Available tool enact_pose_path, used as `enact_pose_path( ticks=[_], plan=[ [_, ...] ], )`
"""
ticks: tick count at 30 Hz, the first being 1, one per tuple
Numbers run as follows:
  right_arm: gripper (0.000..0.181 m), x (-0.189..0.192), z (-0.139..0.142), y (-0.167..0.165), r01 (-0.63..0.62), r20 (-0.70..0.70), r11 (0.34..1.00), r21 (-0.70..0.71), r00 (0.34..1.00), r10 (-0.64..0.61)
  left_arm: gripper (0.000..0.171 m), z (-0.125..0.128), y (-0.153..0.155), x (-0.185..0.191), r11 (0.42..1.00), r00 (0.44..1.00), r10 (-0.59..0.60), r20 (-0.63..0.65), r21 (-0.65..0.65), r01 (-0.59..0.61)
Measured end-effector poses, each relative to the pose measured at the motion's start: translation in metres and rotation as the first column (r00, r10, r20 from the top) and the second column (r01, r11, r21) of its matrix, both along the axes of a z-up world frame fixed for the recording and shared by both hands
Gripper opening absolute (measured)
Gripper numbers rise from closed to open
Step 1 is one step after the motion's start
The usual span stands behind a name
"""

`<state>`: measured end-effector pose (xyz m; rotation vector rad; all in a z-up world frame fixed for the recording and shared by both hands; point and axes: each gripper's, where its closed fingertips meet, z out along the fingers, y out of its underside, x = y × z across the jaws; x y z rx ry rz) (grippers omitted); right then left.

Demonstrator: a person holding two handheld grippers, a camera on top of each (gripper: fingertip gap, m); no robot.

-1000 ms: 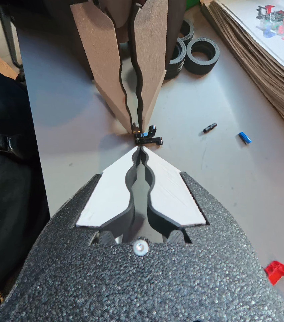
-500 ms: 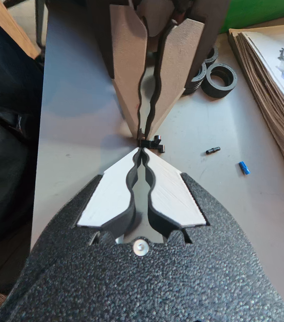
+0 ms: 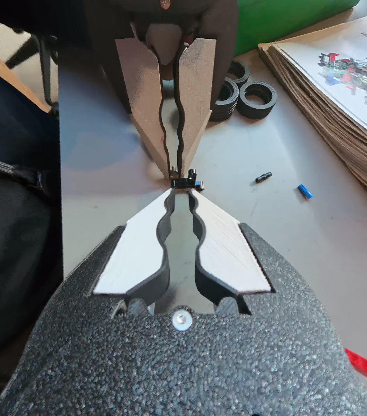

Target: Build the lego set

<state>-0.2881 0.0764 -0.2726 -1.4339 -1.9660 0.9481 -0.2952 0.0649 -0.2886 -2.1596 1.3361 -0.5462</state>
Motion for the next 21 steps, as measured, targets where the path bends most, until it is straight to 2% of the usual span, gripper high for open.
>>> enact_pose_path(
  ticks=[6,9,10,15,16,21],
  plan=[
    [0.045,0.004,-0.004,-0.004,0.017,0.024,1.000,0.012,1.000,-0.017,0.005,0.000,-0.005,0.002,1.000,1.000,-0.020,-0.004,-0.012,0.020],
    [0.070,0.000,-0.007,0.000,0.037,0.061,0.999,-0.034,0.998,-0.035,0.006,0.000,-0.005,0.002,1.000,0.999,-0.031,-0.010,-0.003,0.031],
    [0.073,-0.002,-0.007,-0.001,0.035,0.067,0.999,-0.041,0.997,-0.032,0.006,0.000,-0.005,0.002,0.999,0.999,-0.034,-0.011,0.003,0.034],
    [0.064,-0.011,-0.016,-0.007,-0.032,0.107,0.999,0.017,0.994,0.030,0.006,0.000,-0.005,0.002,0.999,0.999,-0.041,-0.009,0.003,0.041],
    [0.058,-0.011,-0.015,-0.009,-0.039,0.103,0.999,0.003,0.994,0.039,0.006,0.000,-0.005,0.002,0.999,0.999,-0.043,-0.008,0.006,0.043],
    [0.051,-0.012,-0.015,-0.006,0.014,0.108,1.000,0.007,0.994,-0.014,0.006,0.000,-0.005,0.001,0.999,0.999,-0.038,-0.011,0.031,0.039]
  ],
)
